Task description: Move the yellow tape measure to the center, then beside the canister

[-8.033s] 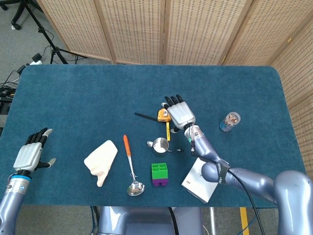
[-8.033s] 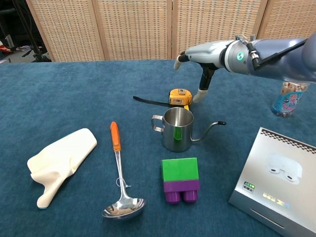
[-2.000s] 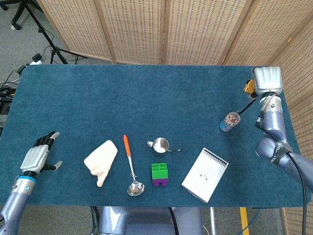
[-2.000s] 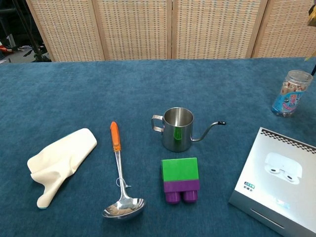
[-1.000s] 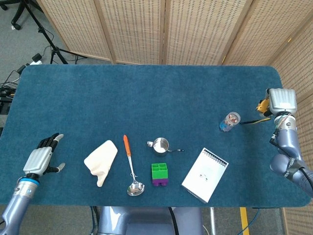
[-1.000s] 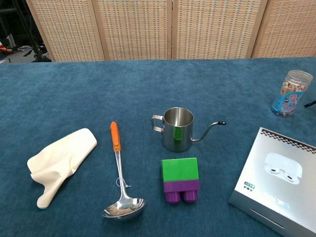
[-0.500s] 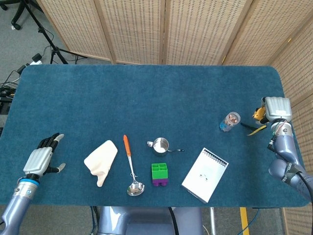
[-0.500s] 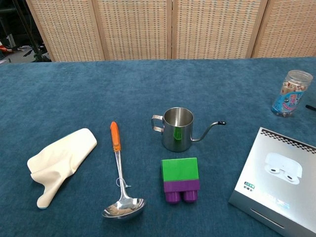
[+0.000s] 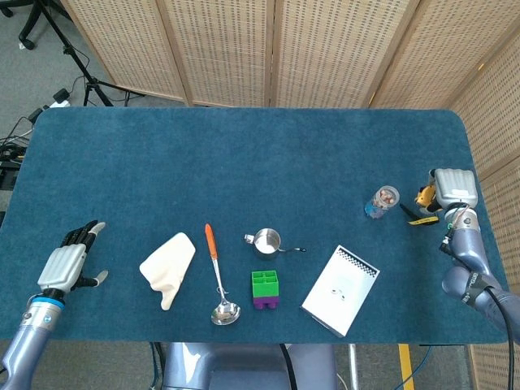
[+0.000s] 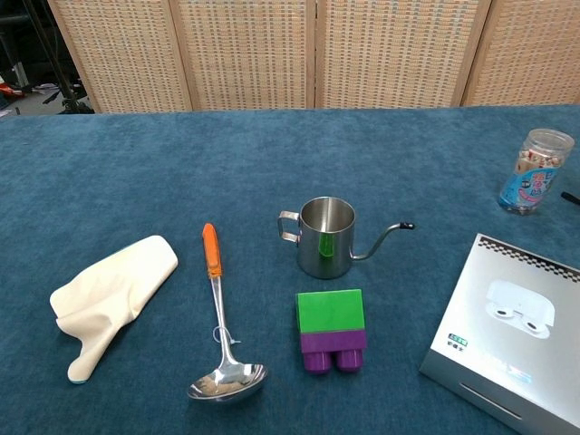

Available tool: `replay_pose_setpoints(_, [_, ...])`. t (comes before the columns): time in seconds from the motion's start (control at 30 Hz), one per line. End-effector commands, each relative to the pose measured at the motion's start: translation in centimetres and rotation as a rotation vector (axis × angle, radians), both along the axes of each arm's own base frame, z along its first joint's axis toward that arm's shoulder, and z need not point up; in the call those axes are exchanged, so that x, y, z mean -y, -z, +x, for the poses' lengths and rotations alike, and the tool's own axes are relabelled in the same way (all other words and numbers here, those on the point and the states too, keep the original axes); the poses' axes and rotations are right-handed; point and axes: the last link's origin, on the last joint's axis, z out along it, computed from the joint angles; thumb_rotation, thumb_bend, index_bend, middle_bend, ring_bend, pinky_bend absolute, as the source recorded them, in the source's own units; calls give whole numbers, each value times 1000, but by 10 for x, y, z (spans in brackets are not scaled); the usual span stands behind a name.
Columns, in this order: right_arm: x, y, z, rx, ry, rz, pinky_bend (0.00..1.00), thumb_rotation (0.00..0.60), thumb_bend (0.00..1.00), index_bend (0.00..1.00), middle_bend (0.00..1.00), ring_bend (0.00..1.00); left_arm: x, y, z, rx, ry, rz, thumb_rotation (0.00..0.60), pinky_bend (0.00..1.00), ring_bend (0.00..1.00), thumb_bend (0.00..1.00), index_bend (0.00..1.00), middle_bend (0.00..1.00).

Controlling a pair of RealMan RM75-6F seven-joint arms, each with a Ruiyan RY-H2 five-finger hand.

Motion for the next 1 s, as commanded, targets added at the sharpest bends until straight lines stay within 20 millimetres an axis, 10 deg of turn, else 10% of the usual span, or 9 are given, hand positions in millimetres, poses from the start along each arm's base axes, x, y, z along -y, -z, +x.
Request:
replay_pose_setpoints(0.03, [0, 3, 1, 10, -7, 2, 604, 600, 183, 734, 592, 561, 0, 0, 0, 0, 1, -1, 600, 3, 0, 282, 33, 0])
replay_pose_setpoints(1.0, [-1, 22, 1, 52, -5, 46, 475, 600, 131, 602, 368, 347, 0, -2, 1, 16, -4, -3, 600, 3, 0, 283, 33, 0])
